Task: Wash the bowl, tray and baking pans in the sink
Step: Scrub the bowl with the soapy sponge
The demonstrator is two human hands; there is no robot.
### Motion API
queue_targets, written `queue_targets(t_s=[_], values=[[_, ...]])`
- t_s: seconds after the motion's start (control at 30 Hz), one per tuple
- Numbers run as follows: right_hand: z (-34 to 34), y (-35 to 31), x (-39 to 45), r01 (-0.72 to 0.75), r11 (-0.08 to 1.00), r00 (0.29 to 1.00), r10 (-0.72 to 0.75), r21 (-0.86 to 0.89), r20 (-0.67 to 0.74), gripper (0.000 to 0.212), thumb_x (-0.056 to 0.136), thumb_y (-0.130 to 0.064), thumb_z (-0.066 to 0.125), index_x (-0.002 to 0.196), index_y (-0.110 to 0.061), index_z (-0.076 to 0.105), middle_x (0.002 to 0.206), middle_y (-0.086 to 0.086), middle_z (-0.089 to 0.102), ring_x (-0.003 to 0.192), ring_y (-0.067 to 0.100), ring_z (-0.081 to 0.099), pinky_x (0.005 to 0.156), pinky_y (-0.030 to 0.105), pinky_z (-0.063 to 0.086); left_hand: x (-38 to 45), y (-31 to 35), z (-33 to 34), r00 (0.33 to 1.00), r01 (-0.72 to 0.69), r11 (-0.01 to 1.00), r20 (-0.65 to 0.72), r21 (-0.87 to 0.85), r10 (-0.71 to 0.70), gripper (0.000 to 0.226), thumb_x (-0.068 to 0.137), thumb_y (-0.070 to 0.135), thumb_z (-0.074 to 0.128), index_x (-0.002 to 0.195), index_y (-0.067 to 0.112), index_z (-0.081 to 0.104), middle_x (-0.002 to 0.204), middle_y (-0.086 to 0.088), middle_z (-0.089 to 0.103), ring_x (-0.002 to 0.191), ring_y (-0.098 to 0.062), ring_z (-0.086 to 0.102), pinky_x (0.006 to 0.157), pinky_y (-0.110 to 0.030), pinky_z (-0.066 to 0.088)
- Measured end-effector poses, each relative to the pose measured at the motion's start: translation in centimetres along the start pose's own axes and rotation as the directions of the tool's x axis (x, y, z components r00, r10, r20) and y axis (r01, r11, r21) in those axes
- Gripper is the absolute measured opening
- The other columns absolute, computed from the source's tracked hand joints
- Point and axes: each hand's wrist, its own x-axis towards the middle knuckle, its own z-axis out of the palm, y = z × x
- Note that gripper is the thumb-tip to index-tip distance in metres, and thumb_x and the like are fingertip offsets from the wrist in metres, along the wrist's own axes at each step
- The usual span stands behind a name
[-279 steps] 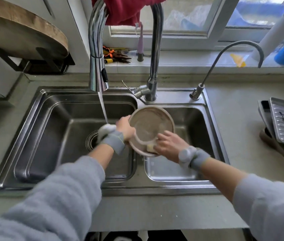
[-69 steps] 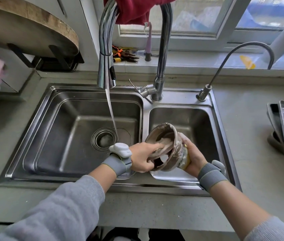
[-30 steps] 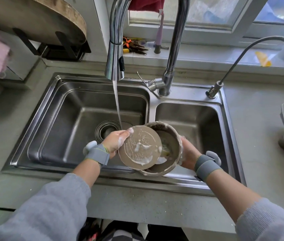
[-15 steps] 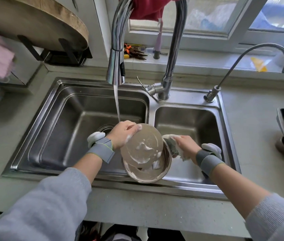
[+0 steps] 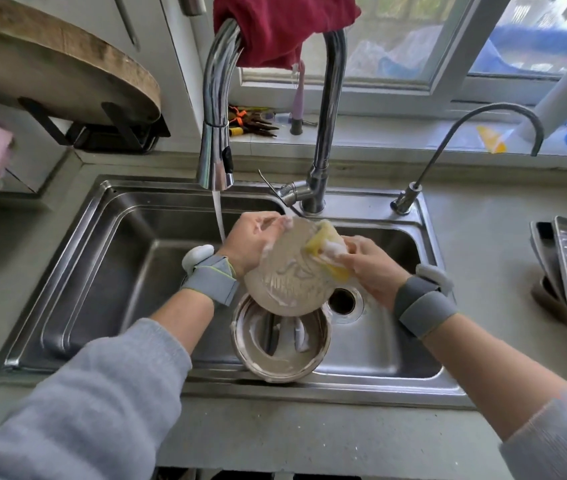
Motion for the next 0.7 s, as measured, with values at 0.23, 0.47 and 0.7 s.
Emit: queue_targets(t_s=[0.23, 0.47, 0.7], values=[[-0.6, 1.0, -0.5, -0.044, 0.993, 0.997, 0.037, -0.111, -0.067, 0.016, 0.09, 0.002, 0.056, 0.104, 0.003, 0.065, 0.096, 0.018, 0.067, 0.084, 0.023, 0.065, 0.075, 0.03, 0.055, -0.5, -0.6, 0.0, 0.978, 0.172, 0.958, -0.077, -0.231, -0.194, 0.009, 0.09, 0.015, 0.062, 0.097, 0.009, 0.065, 0.083, -0.003, 0.067, 0.069, -0.01, 0.063, 0.065, -0.021, 0.051], [0.0, -1.8, 1.0, 0.02, 0.964, 1.0, -0.024, -0.266, -0.013, 0.017, 0.086, 0.007, 0.055, 0.087, -0.007, 0.064, 0.076, 0.004, 0.061, 0.068, 0.013, 0.058, 0.06, 0.021, 0.051, 2.0, 2.2, 0.2, 0.95, 0.064, 0.945, 0.272, 0.321, -0.156, 0.017, 0.086, 0.012, 0.067, 0.095, -0.002, 0.07, 0.082, -0.003, 0.061, 0.068, 0.001, 0.051, 0.068, -0.017, 0.041], [2.8, 3.1, 1.2, -0.13, 0.976, 0.936, 0.178, 0.174, -0.302, 0.047, 0.075, -0.023, 0.062, 0.116, 0.001, 0.058, 0.112, 0.021, 0.064, 0.1, 0.03, 0.065, 0.087, 0.043, 0.055, -0.4, -2.9, 1.3, 0.893, 0.329, 0.915, -0.238, -0.236, -0.382, 0.016, 0.08, 0.007, 0.069, 0.07, 0.018, 0.074, 0.075, 0.0, 0.071, 0.081, -0.017, 0.064, 0.086, -0.035, 0.053]])
